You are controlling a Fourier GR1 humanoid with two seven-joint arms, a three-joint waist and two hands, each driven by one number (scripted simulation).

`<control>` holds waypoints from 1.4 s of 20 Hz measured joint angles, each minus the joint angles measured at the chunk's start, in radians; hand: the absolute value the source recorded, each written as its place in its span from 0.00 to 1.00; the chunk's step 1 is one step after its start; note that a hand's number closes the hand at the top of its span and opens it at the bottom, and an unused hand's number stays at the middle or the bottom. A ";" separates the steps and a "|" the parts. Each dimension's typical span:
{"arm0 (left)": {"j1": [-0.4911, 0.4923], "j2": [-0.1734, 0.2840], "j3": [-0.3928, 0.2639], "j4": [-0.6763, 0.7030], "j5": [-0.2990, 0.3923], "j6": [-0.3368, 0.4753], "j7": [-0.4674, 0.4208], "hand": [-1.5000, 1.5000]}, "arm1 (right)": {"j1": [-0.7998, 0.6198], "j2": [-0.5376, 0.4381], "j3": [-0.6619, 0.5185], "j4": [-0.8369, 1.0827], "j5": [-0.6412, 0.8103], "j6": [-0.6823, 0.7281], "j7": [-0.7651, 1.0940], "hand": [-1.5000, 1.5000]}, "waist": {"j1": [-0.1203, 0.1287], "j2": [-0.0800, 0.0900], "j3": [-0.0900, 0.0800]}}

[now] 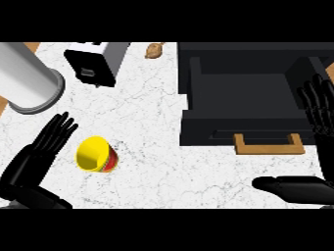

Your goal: Pick up the cup, place it into the drawer and close the drawer

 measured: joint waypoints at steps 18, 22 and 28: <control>-0.264 0.056 0.050 0.800 -0.276 0.069 -0.489 0.00 | -0.007 0.003 -0.039 0.024 -0.019 0.045 -0.019 0.00 | -0.005 0.001 -0.001; -0.333 0.052 0.048 0.938 -0.306 0.114 -0.563 0.00 | -0.015 0.015 -0.023 0.030 0.000 0.040 -0.023 0.00 | -0.009 0.003 -0.001; -0.401 0.052 0.039 1.077 -0.339 0.154 -0.646 0.00 | -0.026 0.010 -0.032 0.050 -0.010 0.054 -0.031 0.00 | -0.013 0.005 -0.002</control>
